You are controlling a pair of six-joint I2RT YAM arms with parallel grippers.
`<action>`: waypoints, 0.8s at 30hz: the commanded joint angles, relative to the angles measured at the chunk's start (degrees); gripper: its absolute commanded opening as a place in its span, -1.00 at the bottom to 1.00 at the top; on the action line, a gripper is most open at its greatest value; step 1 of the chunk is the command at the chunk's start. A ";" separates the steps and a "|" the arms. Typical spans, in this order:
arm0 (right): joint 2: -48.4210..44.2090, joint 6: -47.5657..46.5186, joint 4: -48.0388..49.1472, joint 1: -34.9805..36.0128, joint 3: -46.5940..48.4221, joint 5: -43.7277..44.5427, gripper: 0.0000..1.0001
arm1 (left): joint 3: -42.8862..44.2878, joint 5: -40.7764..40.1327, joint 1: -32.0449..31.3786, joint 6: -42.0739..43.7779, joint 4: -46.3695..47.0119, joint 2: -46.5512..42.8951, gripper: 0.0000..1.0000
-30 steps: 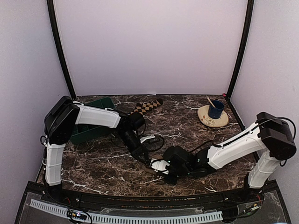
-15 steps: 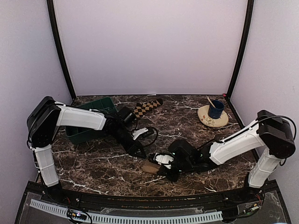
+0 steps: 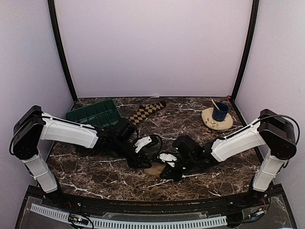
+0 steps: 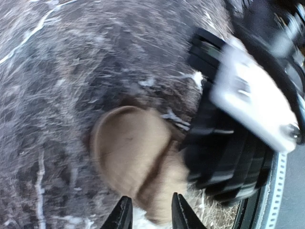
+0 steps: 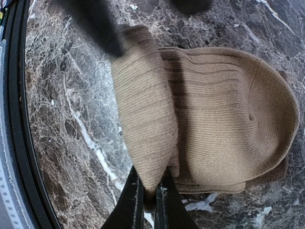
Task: Roll the socks
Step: Roll the sock at the center of the board.
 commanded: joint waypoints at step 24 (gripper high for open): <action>6.06 -0.59 -11.77 -5.74 4.96 -14.62 -1.00 | -5.75 -16.19 -10.23 14.59 6.78 -2.92 -0.29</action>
